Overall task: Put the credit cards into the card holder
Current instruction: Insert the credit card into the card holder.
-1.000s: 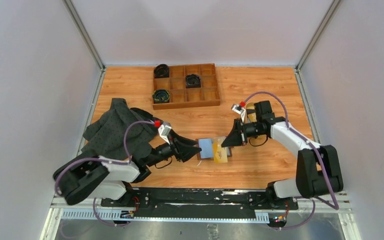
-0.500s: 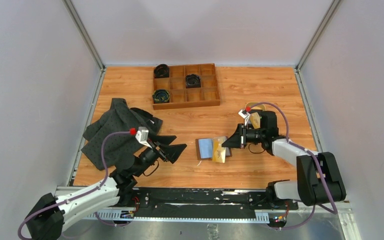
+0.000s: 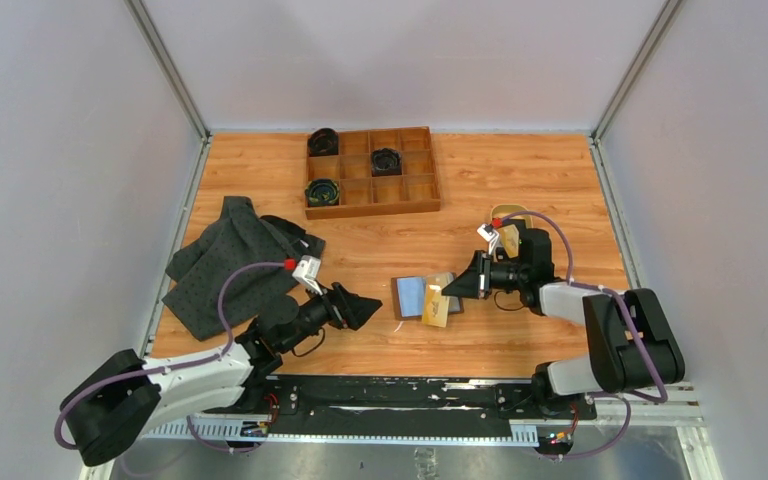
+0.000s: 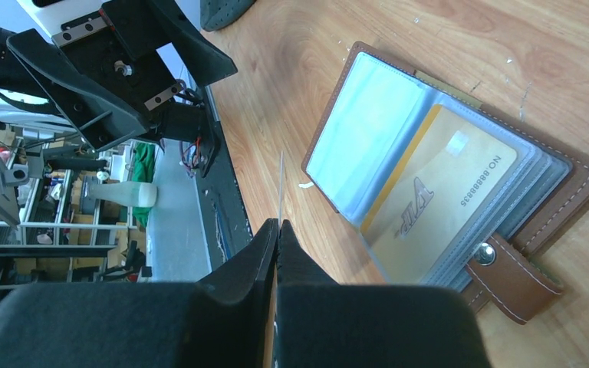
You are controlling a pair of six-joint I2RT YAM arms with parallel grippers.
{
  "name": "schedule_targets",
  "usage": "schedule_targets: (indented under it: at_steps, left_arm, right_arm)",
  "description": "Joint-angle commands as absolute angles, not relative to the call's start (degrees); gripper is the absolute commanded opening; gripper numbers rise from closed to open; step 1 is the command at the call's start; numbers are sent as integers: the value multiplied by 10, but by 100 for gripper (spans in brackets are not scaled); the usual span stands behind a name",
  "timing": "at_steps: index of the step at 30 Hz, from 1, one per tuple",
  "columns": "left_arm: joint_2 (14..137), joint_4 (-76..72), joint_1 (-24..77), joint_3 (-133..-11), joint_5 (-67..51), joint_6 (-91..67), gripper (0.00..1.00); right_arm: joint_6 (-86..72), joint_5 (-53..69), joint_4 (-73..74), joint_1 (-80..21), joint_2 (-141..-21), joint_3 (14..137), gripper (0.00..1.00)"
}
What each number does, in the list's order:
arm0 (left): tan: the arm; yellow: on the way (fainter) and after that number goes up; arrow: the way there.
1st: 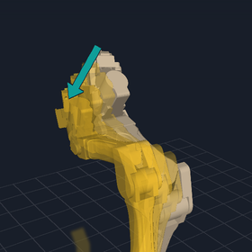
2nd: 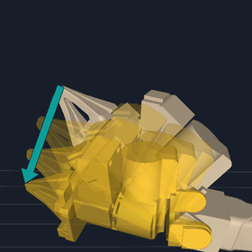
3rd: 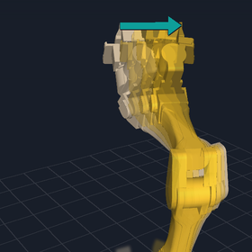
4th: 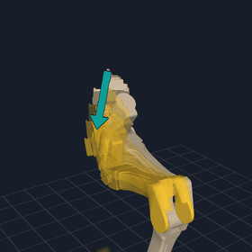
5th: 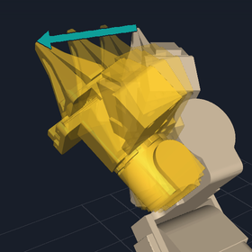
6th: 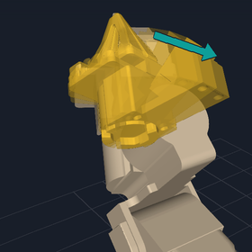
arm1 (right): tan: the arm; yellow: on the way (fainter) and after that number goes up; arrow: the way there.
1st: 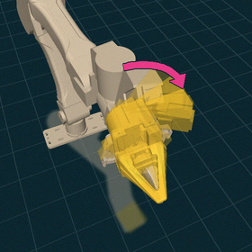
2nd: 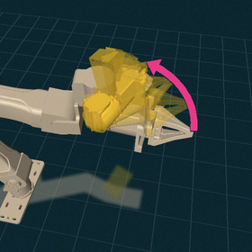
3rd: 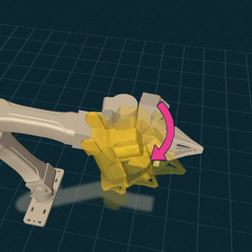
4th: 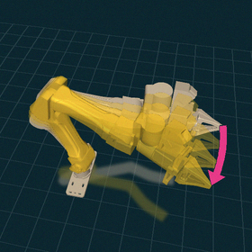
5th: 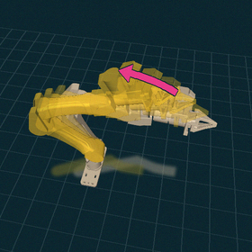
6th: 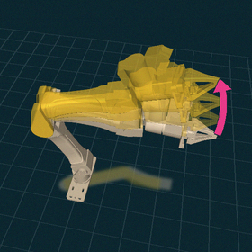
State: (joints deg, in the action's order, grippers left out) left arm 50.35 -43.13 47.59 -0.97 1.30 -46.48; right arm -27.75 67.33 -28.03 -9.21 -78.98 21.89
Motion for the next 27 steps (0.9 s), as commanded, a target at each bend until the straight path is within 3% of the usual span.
schedule_targets:
  at_steps: [1,16,27]
  left_arm:
    - [530,-434,474,-30,15,-487,100]
    - [617,-436,480,-59,-10,-518,98]
    - [733,-443,488,-109,-11,-521,79]
  right_arm:
    - [-292,669,-305,-82,-801,214,0]
    - [-302,655,-306,-62,-840,217,0]
    - [-306,607,-340,-49,-867,256,0]
